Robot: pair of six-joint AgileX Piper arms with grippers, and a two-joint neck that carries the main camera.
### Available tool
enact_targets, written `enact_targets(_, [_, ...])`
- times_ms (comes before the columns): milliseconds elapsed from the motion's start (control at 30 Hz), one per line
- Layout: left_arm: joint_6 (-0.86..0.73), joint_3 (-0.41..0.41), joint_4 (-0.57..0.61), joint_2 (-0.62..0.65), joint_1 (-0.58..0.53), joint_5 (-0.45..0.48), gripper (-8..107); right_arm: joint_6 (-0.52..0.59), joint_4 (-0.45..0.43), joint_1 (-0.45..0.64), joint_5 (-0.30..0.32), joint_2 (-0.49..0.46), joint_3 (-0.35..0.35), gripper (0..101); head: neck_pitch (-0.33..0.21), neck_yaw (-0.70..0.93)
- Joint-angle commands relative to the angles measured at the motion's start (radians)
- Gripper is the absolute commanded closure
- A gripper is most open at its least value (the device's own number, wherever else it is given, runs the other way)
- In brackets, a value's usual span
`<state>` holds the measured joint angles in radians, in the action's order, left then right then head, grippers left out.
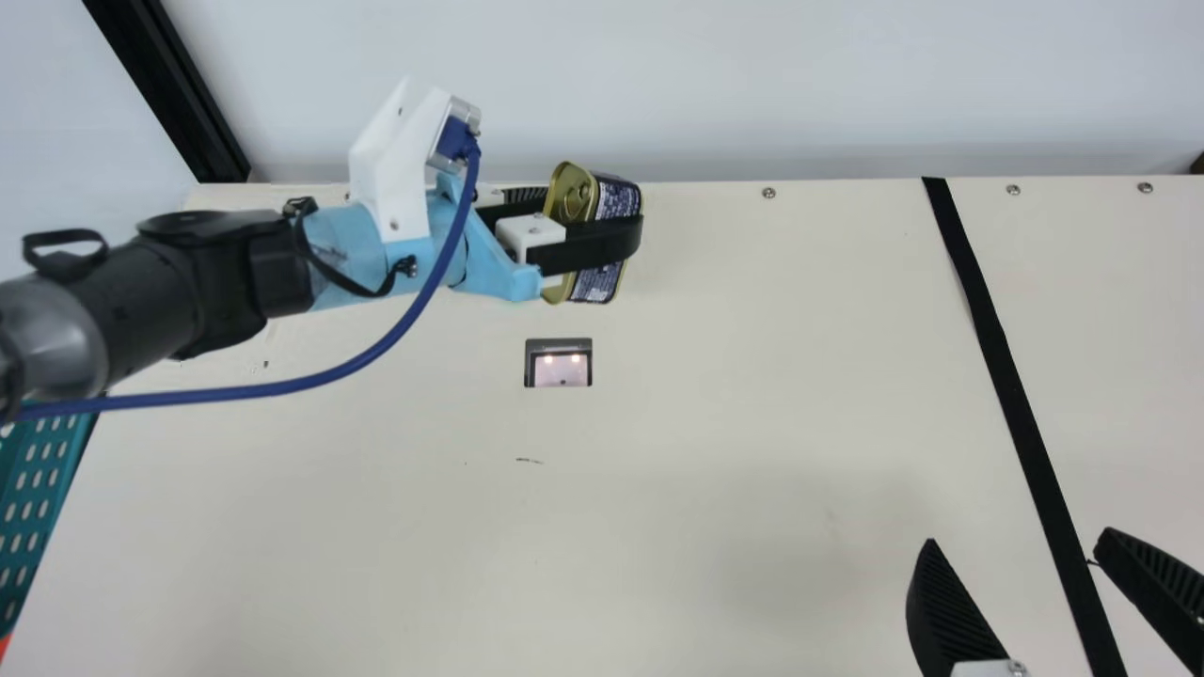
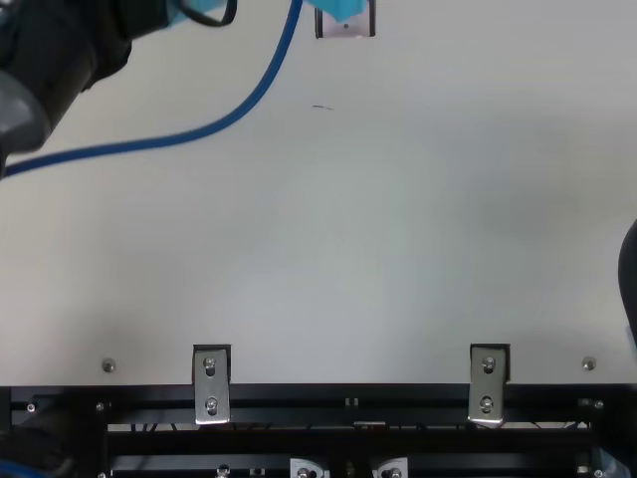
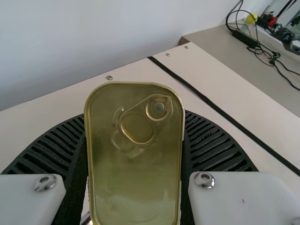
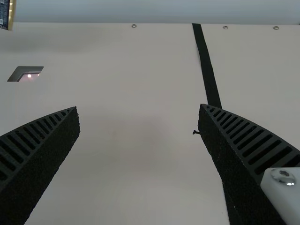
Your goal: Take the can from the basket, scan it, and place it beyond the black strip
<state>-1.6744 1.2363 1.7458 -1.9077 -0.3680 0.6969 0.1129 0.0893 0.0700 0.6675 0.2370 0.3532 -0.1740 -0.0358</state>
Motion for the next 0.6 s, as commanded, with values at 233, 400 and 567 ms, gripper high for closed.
enact_targets(233, [0.059,-0.123,-0.001,0.171,-0.031,-0.027,89,0.000,0.000,0.000,0.000,0.000,0.000,0,-0.010,0.000])
enact_targets(400, [0.092,-0.167,-0.001,0.233,-0.068,-0.059,89,0.000,0.000,0.000,0.000,0.000,0.000,0,-0.010,0.000])
enact_targets(567, [0.128,-0.201,-0.001,0.278,-0.111,-0.094,89,0.000,0.000,0.000,0.000,0.000,0.000,0,-0.010,0.000])
